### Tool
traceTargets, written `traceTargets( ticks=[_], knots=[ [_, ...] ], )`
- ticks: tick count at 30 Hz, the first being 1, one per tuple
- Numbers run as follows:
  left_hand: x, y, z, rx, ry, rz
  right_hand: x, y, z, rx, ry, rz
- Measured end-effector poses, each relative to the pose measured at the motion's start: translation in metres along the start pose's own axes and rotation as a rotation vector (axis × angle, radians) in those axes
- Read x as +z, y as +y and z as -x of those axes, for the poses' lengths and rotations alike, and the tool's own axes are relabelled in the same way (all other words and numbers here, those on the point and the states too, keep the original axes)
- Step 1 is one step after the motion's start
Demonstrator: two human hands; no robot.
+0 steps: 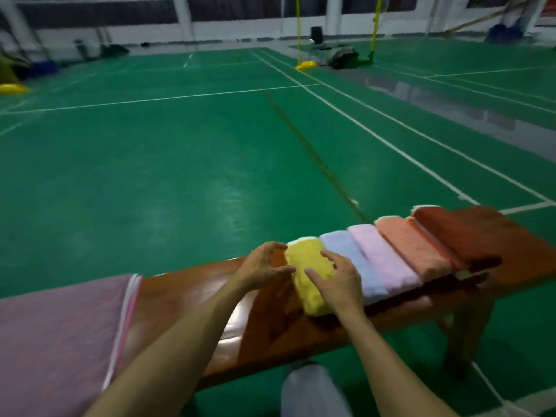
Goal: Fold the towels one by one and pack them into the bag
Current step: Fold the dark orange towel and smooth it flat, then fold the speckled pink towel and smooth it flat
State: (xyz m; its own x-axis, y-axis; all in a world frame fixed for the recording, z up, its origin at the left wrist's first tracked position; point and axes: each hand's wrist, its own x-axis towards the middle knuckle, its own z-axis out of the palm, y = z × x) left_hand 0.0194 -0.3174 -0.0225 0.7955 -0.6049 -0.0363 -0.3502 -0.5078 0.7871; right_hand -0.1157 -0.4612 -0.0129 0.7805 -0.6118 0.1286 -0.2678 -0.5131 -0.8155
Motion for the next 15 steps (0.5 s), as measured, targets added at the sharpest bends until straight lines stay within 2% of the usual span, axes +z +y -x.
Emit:
traceTargets(
  ticks=[8, 10, 15],
  knots=[
    [-0.117, -0.099, 0.133, -0.173, 0.271, -0.064, 0.123, -0.092, 0.089, -0.111, -0.386, -0.064],
    [-0.139, -0.119, 0.157, -0.204, 0.318, -0.084, 0.151, -0.11, 0.108, -0.09, -0.517, -0.102],
    [-0.174, -0.156, 0.196, -0.289, 0.416, -0.058, 0.207, -0.144, 0.138, -0.008, -0.696, -0.175]
  ],
)
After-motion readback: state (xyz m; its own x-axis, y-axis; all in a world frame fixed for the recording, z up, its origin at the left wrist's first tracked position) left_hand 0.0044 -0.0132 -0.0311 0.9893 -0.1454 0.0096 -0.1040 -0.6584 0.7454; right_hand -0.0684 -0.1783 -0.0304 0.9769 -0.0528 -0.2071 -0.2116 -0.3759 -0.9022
